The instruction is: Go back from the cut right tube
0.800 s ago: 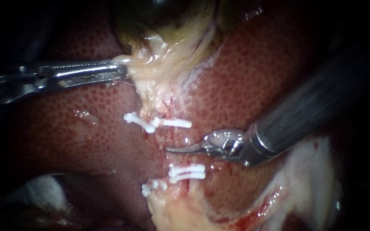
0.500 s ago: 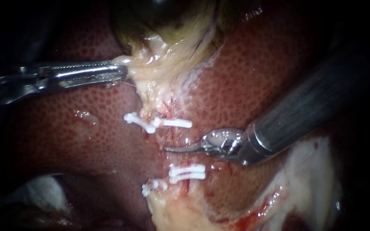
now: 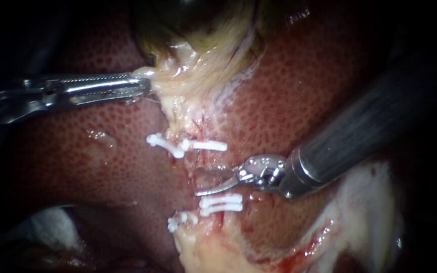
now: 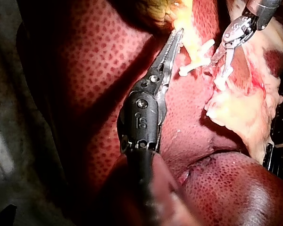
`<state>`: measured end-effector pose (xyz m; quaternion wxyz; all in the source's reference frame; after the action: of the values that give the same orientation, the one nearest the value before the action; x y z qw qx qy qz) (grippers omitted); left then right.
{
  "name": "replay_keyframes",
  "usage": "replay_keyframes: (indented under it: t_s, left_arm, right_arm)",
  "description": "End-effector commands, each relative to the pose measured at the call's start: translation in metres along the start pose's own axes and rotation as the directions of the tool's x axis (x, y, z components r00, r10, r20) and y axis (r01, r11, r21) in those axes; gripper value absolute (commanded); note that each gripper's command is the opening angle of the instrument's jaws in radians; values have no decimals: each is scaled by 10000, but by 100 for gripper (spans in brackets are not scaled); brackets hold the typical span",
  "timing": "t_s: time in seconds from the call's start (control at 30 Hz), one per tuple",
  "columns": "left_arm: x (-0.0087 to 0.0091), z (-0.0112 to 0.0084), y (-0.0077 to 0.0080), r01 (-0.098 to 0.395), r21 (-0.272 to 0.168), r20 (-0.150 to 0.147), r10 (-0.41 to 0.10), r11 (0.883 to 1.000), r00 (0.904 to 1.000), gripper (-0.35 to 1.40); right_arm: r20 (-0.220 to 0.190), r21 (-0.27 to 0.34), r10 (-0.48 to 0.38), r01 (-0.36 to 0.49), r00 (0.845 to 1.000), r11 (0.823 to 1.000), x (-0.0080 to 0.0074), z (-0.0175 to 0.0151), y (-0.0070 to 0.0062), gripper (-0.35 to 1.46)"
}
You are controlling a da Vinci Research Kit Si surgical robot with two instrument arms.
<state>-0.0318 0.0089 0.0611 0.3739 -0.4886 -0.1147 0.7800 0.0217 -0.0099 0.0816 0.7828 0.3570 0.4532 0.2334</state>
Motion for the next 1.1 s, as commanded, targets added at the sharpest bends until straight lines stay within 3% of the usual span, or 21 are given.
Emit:
replay_keyframes:
  t_s: [0.03, 0.23, 0.33, 0.43, 0.53, 0.73, 0.97, 1.1]
  left_arm:
    - [0, 0, 0, -1, 7, 0, 1, 10000, 10000, -35]
    - [-1, 0, -1, -5, 8, -1, 5, 10000, 10000, -35]
    - [-2, 0, -1, -7, 5, -1, 7, 10000, 10000, -35]
    - [-2, 0, -1, -8, 7, -1, 8, 10000, 10000, -35]
    - [-2, 0, -1, -11, 8, -2, 11, 10000, 10000, -35]
    - [-3, 1, -1, -12, 14, -3, 12, 10000, 10000, -35]
    - [-4, 3, -1, -19, 25, -7, 19, 10000, 10000, -35]
    - [-6, 5, 0, -27, 51, -13, 27, 10000, 10000, -35]
  right_arm:
    - [-24, 11, -2, 2, 10000, 10000, 0, -1, -1, 128]
    - [0, 176, -615, 615, 9981, 9980, -6, -9, -16, 143]
    - [71, 320, -1535, 1532, 9881, 9877, -9, -24, -31, 143]
    - [89, 87, -2159, 2158, 9764, 9764, -7, -46, -41, 143]
    - [151, -189, -2916, 2919, 9564, 9563, 2, -76, -43, 143]
    - [466, -843, -4258, 4283, 9036, 8997, 30, -139, -44, 143]
    - [464, -1342, -4732, 4749, 8797, 8697, 51, -177, -59, 143]
    - [398, -1659, -4817, 4812, 8754, 8608, 60, -189, -64, 143]
